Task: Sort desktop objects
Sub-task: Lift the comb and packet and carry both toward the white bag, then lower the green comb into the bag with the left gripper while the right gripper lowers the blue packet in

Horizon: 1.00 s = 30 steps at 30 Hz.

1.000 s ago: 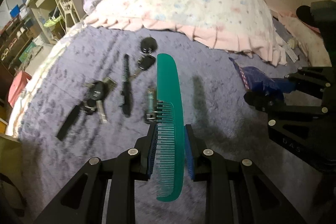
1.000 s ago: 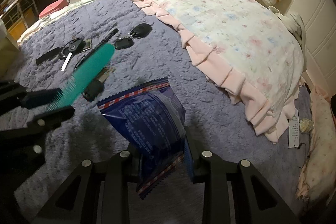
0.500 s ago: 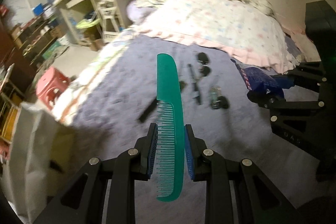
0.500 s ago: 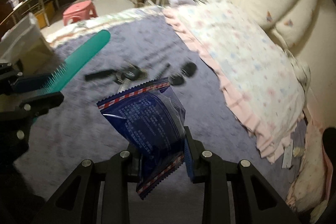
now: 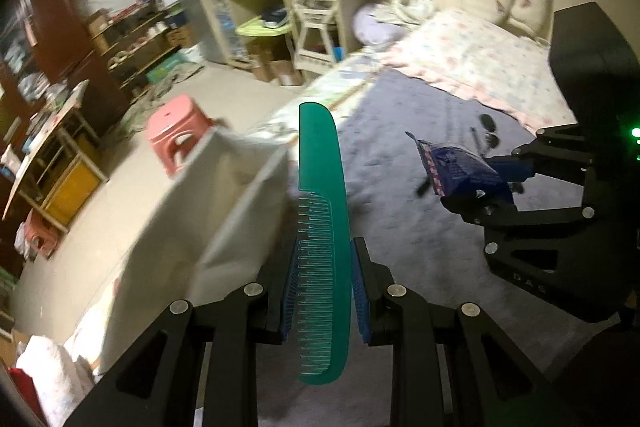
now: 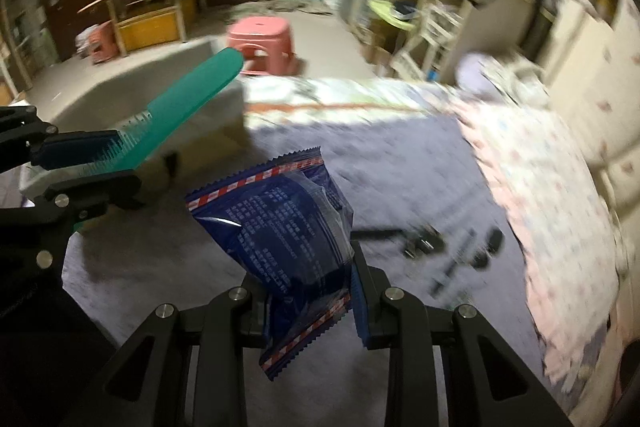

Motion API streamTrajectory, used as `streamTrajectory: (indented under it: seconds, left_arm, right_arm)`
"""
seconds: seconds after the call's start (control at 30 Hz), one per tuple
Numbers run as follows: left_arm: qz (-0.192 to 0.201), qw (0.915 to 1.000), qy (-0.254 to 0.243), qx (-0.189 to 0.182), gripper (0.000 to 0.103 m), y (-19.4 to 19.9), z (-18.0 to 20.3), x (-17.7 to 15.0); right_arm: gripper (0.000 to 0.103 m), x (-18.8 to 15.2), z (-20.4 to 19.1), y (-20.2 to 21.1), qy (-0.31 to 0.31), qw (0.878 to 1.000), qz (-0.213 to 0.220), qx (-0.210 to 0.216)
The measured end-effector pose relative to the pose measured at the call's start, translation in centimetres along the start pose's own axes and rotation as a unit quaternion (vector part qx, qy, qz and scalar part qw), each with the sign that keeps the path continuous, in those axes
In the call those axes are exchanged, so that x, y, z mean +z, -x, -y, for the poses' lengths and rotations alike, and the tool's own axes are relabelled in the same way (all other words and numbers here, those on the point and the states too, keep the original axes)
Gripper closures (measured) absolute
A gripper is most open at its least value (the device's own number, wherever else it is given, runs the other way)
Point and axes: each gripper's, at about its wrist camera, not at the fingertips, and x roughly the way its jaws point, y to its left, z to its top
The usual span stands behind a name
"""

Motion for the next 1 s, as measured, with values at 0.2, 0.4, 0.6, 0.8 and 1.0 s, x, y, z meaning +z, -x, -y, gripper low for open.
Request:
streamTrajectory:
  seconds: [0.2, 0.4, 0.6, 0.8, 1.0]
  left_arm:
    - [-0.013, 0.9991, 0.029, 0.028, 0.078, 0.4, -6.5, -1.8]
    - [-0.017, 0.9982, 0.050, 0.030, 0.078, 0.3, -11.0, -2.8]
    - [-0.025, 0.9990, 0.037, 0.009, 0.078, -0.5, -12.0, -4.0]
    - [-0.051, 0.9979, 0.015, -0.037, 0.078, -1.5, -12.0, -5.7]
    - [-0.083, 0.9961, 0.012, -0.026, 0.078, -3.2, -13.4, -7.1]
  right_arm:
    - [0.076, 4.1, -4.4, -1.4, 0.030, 0.999, 0.001, 0.028]
    - [0.076, 8.2, -7.4, -3.9, 0.041, 0.997, 0.001, 0.060]
    - [0.076, 12.4, -9.8, -7.6, 0.084, 0.994, -0.015, 0.066]
    - [0.076, 13.6, -11.4, -11.2, 0.165, 0.984, -0.034, 0.051]
    - [0.075, 14.1, -12.3, -13.0, 0.197, 0.977, -0.052, 0.055]
